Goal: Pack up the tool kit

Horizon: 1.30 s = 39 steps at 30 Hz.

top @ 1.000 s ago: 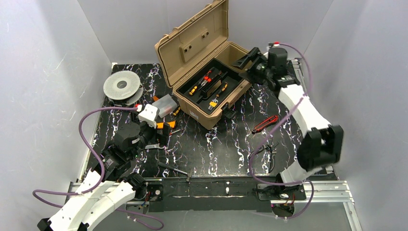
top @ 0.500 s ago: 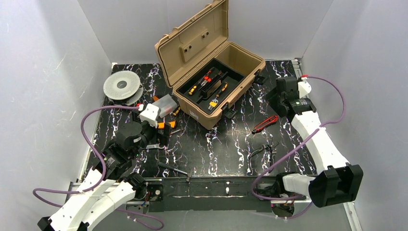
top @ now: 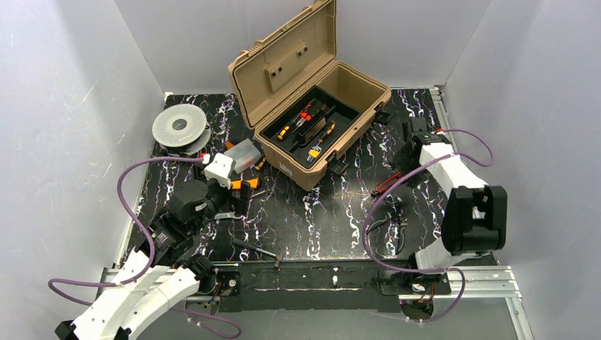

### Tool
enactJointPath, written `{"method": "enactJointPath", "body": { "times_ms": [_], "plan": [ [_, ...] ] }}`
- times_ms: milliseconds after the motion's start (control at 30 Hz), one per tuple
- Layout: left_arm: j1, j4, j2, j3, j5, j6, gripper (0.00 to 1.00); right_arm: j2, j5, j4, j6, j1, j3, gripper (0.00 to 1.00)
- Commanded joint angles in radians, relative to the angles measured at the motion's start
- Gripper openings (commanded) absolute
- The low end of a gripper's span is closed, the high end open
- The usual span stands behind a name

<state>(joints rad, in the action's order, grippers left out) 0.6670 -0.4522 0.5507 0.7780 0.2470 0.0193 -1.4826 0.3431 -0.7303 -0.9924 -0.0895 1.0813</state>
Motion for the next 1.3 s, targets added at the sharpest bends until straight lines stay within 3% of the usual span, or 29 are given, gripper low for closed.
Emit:
{"method": "enactJointPath", "body": {
  "times_ms": [0, 400, 600, 733, 867, 900, 1033, 1267],
  "plan": [
    [0.001, -0.011, -0.017, 0.005, 0.015, 0.002, 0.98, -0.091, 0.003, -0.027, -0.037, 0.001, 0.063, 0.77],
    [0.002, -0.015, -0.015, 0.007, 0.007, 0.003, 0.98, -0.260, -0.019, 0.020, -0.061, 0.000, 0.093, 0.75],
    [0.002, -0.015, -0.013, 0.009, 0.008, 0.002, 0.98, -0.293, -0.023, 0.035, -0.070, 0.001, 0.078, 0.69],
    [0.002, -0.016, -0.012, 0.008, 0.006, 0.003, 0.98, -0.295, -0.036, 0.047, -0.067, 0.000, 0.069, 0.55],
    [0.002, -0.016, -0.011, 0.008, 0.003, 0.003, 0.98, -0.221, -0.024, 0.075, -0.073, 0.000, 0.024, 0.24],
    [0.002, -0.016, -0.010, 0.008, 0.003, 0.002, 0.98, -0.191, -0.017, 0.081, -0.073, 0.000, 0.013, 0.21],
    [0.001, -0.016, -0.011, 0.009, 0.002, 0.002, 0.98, -0.081, -0.025, 0.092, -0.021, 0.001, 0.005, 0.20],
    [0.001, -0.016, -0.009, 0.010, 0.001, 0.002, 0.98, 0.144, -0.167, 0.240, 0.234, 0.001, -0.010, 0.18]
  ]
}}
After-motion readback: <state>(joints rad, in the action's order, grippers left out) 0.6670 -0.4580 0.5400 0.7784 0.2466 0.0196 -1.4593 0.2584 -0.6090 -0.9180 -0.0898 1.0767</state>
